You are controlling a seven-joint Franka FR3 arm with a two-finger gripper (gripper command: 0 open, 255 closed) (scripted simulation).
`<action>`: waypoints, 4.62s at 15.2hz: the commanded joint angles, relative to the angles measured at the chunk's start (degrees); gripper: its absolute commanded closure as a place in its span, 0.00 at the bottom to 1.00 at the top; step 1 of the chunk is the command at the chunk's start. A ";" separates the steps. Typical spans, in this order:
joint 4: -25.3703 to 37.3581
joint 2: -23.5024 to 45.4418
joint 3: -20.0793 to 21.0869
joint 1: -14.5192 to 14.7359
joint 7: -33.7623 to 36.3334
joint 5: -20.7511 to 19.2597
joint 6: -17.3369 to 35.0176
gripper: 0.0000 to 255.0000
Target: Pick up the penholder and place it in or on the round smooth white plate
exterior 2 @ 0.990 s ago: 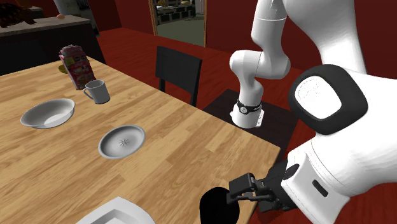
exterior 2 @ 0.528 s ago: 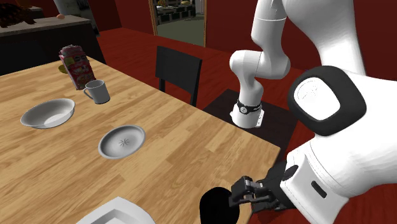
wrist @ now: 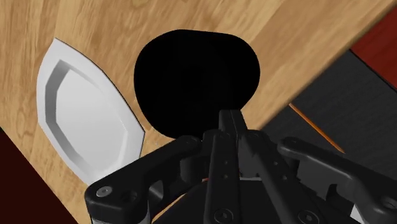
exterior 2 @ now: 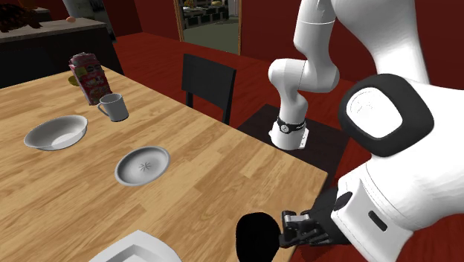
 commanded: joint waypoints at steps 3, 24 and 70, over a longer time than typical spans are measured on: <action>8.63 4.48 -0.65 0.00 8.45 5.76 -8.24 0.00; 17.20 11.60 -3.85 -1.80 24.26 15.36 -14.16 1.00; 15.14 -2.39 -16.71 -18.71 -7.49 14.97 -16.13 1.00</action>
